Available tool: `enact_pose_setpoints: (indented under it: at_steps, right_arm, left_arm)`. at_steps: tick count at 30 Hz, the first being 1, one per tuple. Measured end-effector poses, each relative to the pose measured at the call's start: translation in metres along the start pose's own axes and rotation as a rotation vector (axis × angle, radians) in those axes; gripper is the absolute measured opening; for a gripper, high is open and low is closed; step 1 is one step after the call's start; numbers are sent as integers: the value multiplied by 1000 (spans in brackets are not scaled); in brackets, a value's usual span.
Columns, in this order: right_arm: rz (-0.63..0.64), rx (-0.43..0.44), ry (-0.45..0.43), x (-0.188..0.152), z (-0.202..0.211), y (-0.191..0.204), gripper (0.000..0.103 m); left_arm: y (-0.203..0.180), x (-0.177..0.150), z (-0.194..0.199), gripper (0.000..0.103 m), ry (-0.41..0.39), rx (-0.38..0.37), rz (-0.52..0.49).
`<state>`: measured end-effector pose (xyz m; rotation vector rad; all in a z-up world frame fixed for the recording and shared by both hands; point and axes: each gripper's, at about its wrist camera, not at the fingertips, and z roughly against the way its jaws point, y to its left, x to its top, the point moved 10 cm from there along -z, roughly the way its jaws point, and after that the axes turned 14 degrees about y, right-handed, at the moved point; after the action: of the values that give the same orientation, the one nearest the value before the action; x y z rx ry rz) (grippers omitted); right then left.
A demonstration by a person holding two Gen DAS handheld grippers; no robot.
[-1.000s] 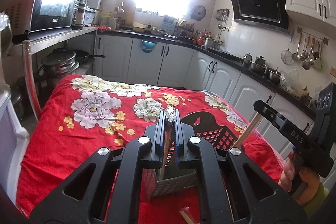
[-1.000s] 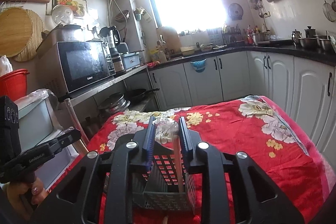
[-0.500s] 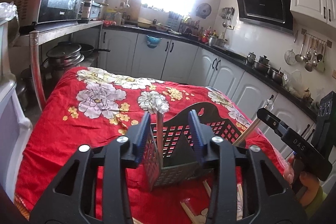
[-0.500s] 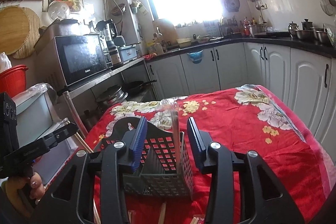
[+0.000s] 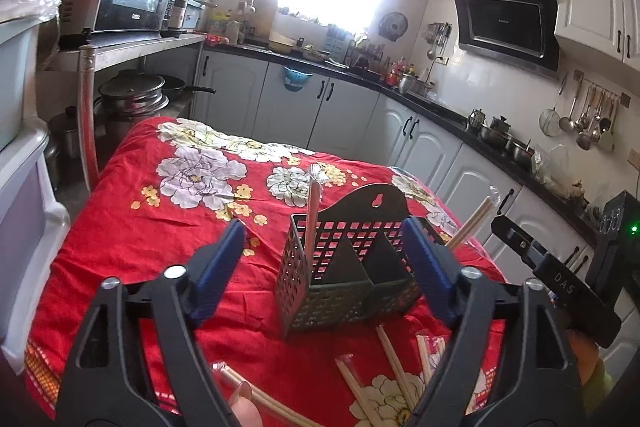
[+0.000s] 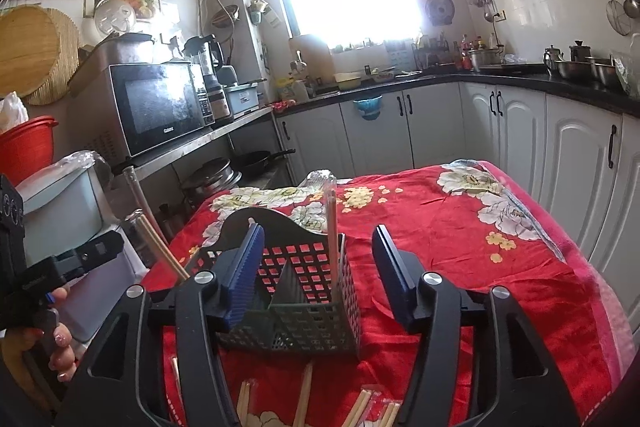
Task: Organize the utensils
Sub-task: 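Move the left tool back to the chopsticks while the right tool also returns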
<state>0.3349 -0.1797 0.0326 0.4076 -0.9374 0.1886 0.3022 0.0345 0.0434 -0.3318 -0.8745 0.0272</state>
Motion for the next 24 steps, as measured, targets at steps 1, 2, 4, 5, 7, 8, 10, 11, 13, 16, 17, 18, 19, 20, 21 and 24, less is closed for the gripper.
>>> enact_pose_setpoints:
  at_steps: [1,2,4,5,7,8,10,11,13,16,17,18,19,20,21,24]
  right_arm:
    - [2,-1,1,-2,1,0,56]
    - [4,-3,3,-3,2,1,57]
    - [10,-6,6,-6,5,3,59]
    - [14,-6,8,-8,7,4,59]
    - [21,-7,13,-11,10,6,61]
    - [25,-7,15,-14,12,7,62]
    - [33,-5,21,-18,15,10,63]
    - [36,-5,24,-20,16,12,63]
    - [47,-7,30,-25,19,15,64]
    - [60,-3,39,-31,21,17,65]
    - [64,-2,43,-34,22,18,65]
    - [69,-1,47,-36,23,20,65]
    - [70,0,51,-37,23,20,65]
    - [73,-1,56,-40,23,22,66]
    - [76,-2,61,-42,23,23,66]
    - [82,2,79,-49,22,25,66]
  left_arm:
    - [-1,-1,2,78,-3,0,2]
    - [0,-2,5,79,-5,-2,5]
    - [0,-4,9,86,-7,-4,11]
    - [0,-6,11,92,-7,-5,13]
    - [1,-10,14,92,-7,-9,16]
    - [2,-12,16,92,-6,-8,18]
    - [6,-15,17,92,-1,-3,24]
    - [8,-17,18,92,2,0,29]
    - [13,-22,21,92,10,5,44]
    - [19,-30,24,92,20,9,62]
    - [22,-33,25,92,23,11,69]
    - [23,-35,26,92,25,13,74]
    - [25,-38,27,92,28,16,78]
    - [27,-41,28,92,30,19,84]
    - [29,-43,29,92,31,20,88]
    - [35,-50,31,92,35,26,101]
